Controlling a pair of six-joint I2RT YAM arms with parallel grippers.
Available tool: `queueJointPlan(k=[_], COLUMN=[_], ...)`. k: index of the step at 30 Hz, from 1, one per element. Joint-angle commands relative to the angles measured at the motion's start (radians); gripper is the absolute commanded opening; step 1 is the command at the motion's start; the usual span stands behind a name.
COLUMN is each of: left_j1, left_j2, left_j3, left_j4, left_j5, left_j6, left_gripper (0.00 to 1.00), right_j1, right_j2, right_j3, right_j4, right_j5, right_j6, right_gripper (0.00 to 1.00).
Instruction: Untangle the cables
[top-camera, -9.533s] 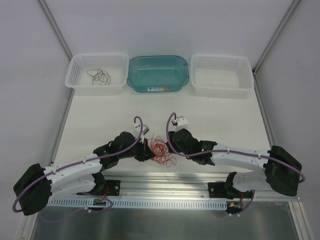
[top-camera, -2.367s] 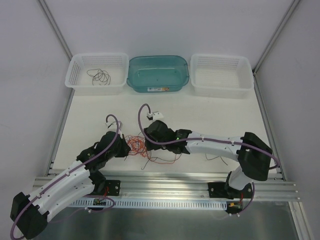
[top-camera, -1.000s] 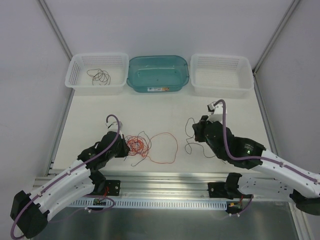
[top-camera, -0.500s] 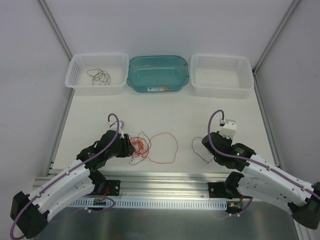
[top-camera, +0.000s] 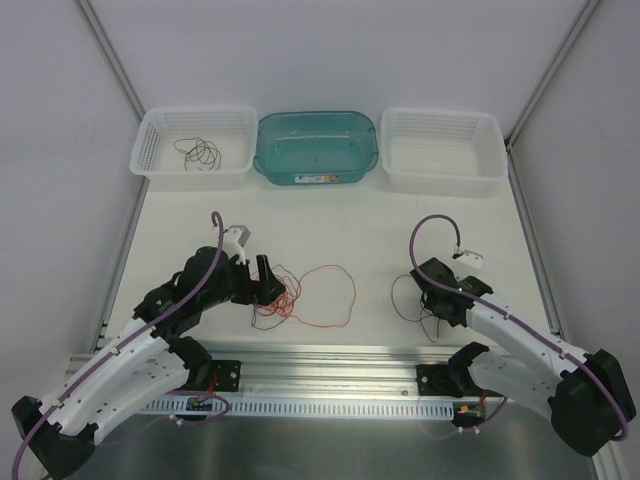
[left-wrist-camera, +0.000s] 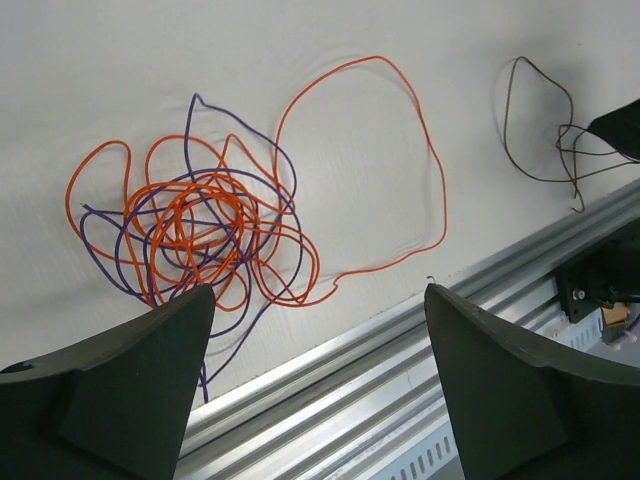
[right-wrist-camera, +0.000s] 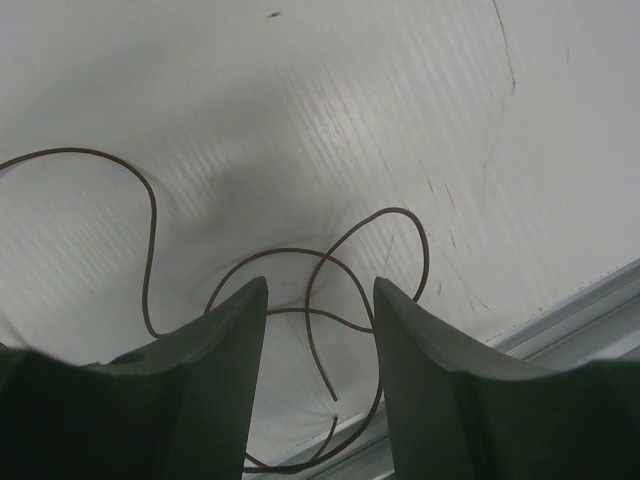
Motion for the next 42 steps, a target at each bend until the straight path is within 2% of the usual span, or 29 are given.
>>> queueJointPlan(k=[1, 8, 12, 13, 16, 20, 25, 29, 32, 35, 36, 38, 39, 42], left_j1=[0.009, 0.009, 0.009, 0.007, 0.009, 0.007, 0.009, 0.007, 0.009, 0.009, 0.007, 0.009, 0.009, 0.009], left_j2=[-0.029, -0.052, -0.046, -0.046, -0.052, -0.066, -0.077, -0.087, -0.087, -0.087, -0.087, -0.086, -0.083, -0.067], left_j3=[0.068, 0.058, 0.063, 0.065, 0.066, 0.051, 0.026, 0.011, 0.011, 0.011, 0.009, 0.011, 0.011, 0.012], left_j4=[-0.047, -0.047, -0.047, -0.047, -0.045, -0.047, -0.047, -0.047, -0.047, -0.047, -0.047, -0.047, -0.045, -0.042], left_j5=[0.043, 0.092, 0.118, 0.12, 0.112, 0.112, 0.123, 0.12, 0.123, 0.127, 0.129, 0.132, 0.133, 0.144], left_j6=[0.042, 0.034, 0.049, 0.052, 0.065, 0.069, 0.069, 0.071, 0.071, 0.068, 0.066, 0.065, 0.062, 0.06], left_gripper=[0.88, 0.89, 0.94, 0.95, 0.98, 0.99, 0.98, 0.97, 0.97, 0.96, 0.96, 0.96, 0.96, 0.95], right_j1=[-0.018, -0.022, -0.03, -0.038, -0.085, -0.179, -0.329, -0.364, -0.369, -0.369, -0.369, -0.367, -0.367, -0.363], right_j2=[0.016, -0.039, -0.094, -0.106, -0.114, -0.142, -0.162, -0.137, -0.105, -0.068, -0.062, -0.05, -0.05, -0.069], right_j3=[0.001, 0.039, 0.057, 0.048, 0.03, 0.004, -0.07, -0.088, -0.102, -0.119, -0.124, -0.124, -0.118, -0.105], right_j4=[0.038, -0.064, -0.126, -0.129, -0.12, -0.073, 0.025, 0.059, 0.108, 0.162, 0.173, 0.196, 0.199, 0.222], right_j5=[-0.029, -0.008, 0.009, 0.003, -0.038, -0.102, -0.263, -0.32, -0.357, -0.396, -0.399, -0.406, -0.414, -0.451], right_j6=[0.004, 0.023, 0.055, 0.057, 0.037, 0.017, -0.022, -0.035, -0.038, -0.038, -0.04, -0.046, -0.052, -0.09], right_gripper=[0.51, 0.53, 0.71, 0.78, 0.85, 0.86, 0.84, 0.79, 0.7, 0.5, 0.33, 0.21, 0.11, 0.01])
